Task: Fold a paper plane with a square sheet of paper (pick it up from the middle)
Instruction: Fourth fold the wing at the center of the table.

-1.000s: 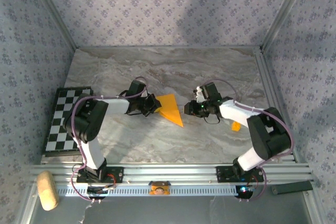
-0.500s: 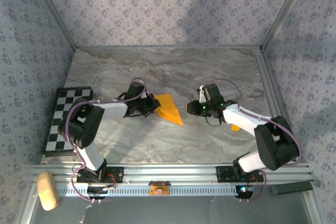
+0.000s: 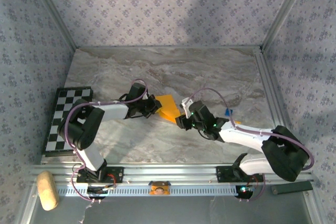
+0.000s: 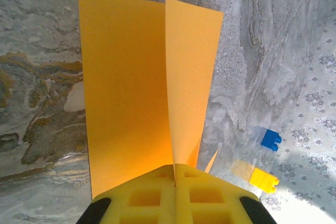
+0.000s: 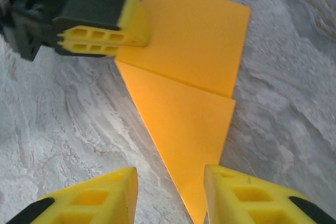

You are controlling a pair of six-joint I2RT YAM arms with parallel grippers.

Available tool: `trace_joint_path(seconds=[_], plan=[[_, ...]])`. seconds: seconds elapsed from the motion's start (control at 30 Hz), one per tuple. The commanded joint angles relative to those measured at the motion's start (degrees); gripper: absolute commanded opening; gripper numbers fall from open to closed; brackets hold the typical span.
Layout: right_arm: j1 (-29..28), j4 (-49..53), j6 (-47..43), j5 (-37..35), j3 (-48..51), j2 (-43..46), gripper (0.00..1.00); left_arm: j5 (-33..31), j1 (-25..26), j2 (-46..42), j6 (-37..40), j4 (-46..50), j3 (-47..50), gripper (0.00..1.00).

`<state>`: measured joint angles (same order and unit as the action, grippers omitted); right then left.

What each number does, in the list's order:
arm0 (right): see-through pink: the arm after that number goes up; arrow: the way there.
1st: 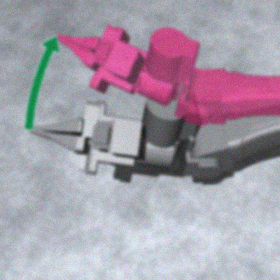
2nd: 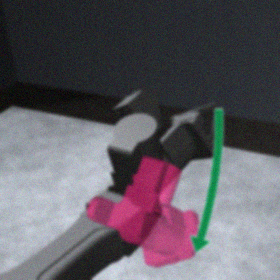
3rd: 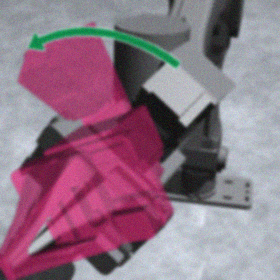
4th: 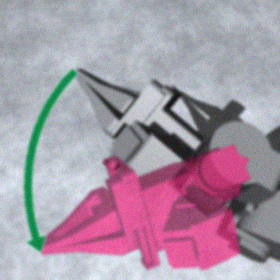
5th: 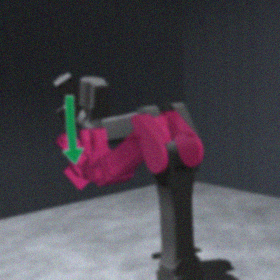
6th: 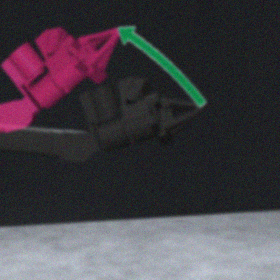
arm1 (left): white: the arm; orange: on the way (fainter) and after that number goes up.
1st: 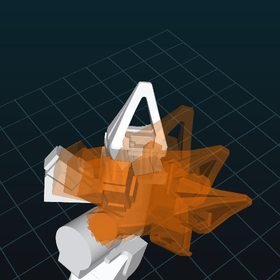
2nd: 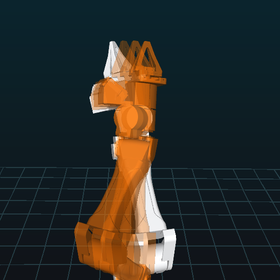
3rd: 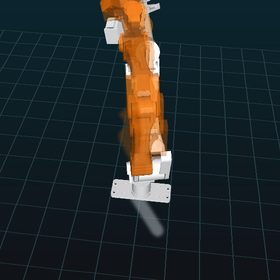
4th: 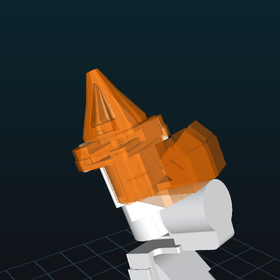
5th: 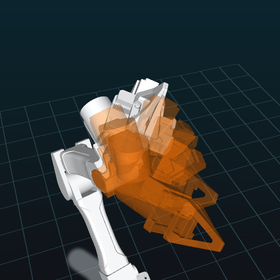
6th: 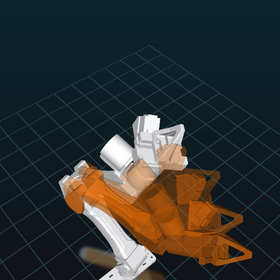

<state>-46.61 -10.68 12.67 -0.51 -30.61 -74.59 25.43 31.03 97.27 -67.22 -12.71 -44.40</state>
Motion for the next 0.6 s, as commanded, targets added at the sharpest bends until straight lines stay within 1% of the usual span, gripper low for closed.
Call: trace_joint_path(seconds=[0.0,0.2,0.43,0.5,0.57], plan=[[-3.54,-2.87,-9.39,-7.03,-0.95,-2.48,0.39,-0.38,0.54,-1.73,-0.8,-0.84,0.02,0.02],[-6.33,-0.84,-13.92,-10.55,-4.96,-8.84,0.39,-0.58,0.8,-2.53,-0.72,-0.01,-0.52,0.02],[-8.69,0.3,-15.83,-19.19,-8.82,-15.61,0.4,-0.23,0.8,-2.26,-0.32,1.28,-1.41,0.03],[-8.78,1.48,-16.17,-18.26,-10.03,-17.25,0.4,-0.16,0.86,-2.02,-0.12,1.66,-1.59,0.03],[-9.22,1.88,-16.23,-18.9,-10.67,-18.41,0.39,-0.03,0.85,-1.83,-0.11,1.57,-1.78,0.03]])
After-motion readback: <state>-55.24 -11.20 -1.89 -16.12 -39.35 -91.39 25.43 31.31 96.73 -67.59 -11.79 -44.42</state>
